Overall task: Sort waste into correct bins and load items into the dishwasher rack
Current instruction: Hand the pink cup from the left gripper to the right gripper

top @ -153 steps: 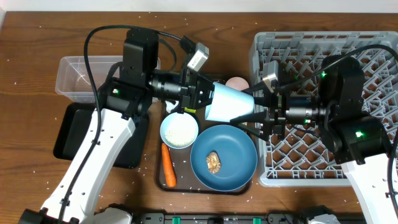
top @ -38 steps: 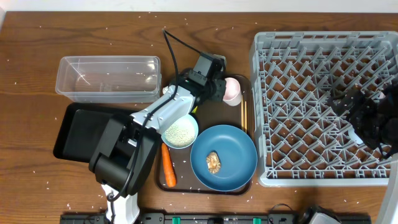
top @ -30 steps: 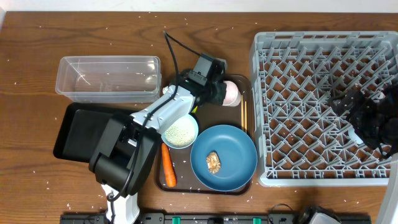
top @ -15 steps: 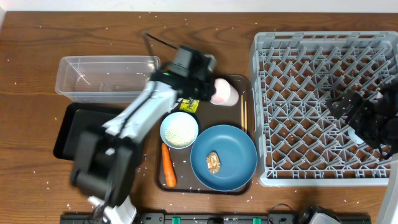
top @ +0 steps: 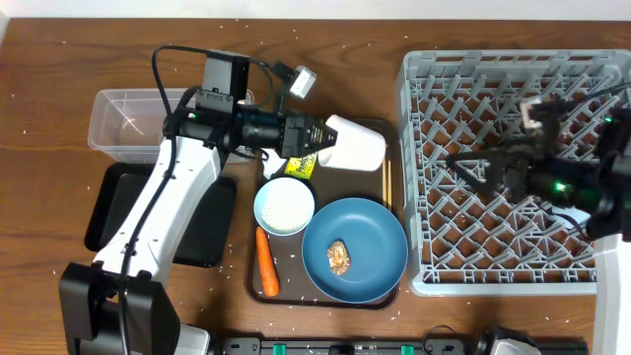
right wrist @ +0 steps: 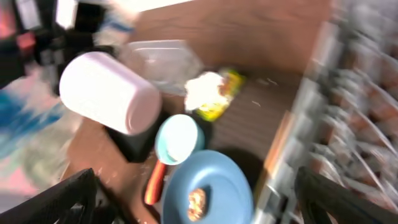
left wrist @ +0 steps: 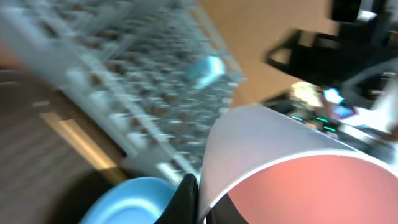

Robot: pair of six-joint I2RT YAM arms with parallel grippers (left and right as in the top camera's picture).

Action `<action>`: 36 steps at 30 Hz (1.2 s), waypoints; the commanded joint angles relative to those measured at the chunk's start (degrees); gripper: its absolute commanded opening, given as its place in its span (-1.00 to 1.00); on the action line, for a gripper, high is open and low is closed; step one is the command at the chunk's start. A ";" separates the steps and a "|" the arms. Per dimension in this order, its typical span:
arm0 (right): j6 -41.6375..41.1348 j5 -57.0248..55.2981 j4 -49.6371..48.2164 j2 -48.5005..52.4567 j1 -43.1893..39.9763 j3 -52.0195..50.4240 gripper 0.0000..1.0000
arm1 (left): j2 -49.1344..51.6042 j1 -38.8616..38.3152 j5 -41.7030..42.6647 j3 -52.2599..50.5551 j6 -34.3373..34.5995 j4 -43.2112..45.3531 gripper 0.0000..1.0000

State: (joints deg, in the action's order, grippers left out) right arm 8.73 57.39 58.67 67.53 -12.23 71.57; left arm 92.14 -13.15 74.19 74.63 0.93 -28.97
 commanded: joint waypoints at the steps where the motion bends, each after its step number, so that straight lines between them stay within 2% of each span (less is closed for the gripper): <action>1: 2.47 6.47 -2.43 -0.02 4.50 0.63 0.86 | -0.33 0.22 12.72 0.61 -1.75 -0.11 -0.88; 5: 2.47 6.54 -6.97 -0.02 9.86 0.63 0.84 | -0.48 0.20 15.87 0.61 -0.35 -0.13 -0.88; 11: 2.47 6.19 -11.74 -0.02 17.46 0.63 0.85 | -0.76 0.15 15.85 0.61 0.42 -0.15 -0.88; 17: 1.57 0.85 -14.08 0.52 23.30 0.63 0.86 | -2.54 0.15 15.85 0.61 0.42 -0.15 -0.88; 21: 0.92 0.92 -16.59 1.84 25.88 0.63 0.85 | -4.87 0.15 15.82 0.61 0.39 -0.13 -0.88; 26: -1.62 0.90 -21.09 3.82 28.79 0.63 0.75 | -7.02 0.17 15.78 0.61 0.39 -0.13 -0.88; 34: -2.86 4.33 -24.50 3.96 29.18 0.63 0.67 | -7.21 0.17 14.82 0.61 0.39 -0.13 -0.87; 36: -2.89 5.49 -24.65 3.96 29.20 0.63 0.57 | -7.21 0.17 14.67 0.61 0.37 -0.09 -0.88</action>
State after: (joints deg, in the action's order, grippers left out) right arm 6.74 60.88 34.41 71.05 16.43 71.57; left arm 85.84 -12.64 87.92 74.63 1.48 -28.97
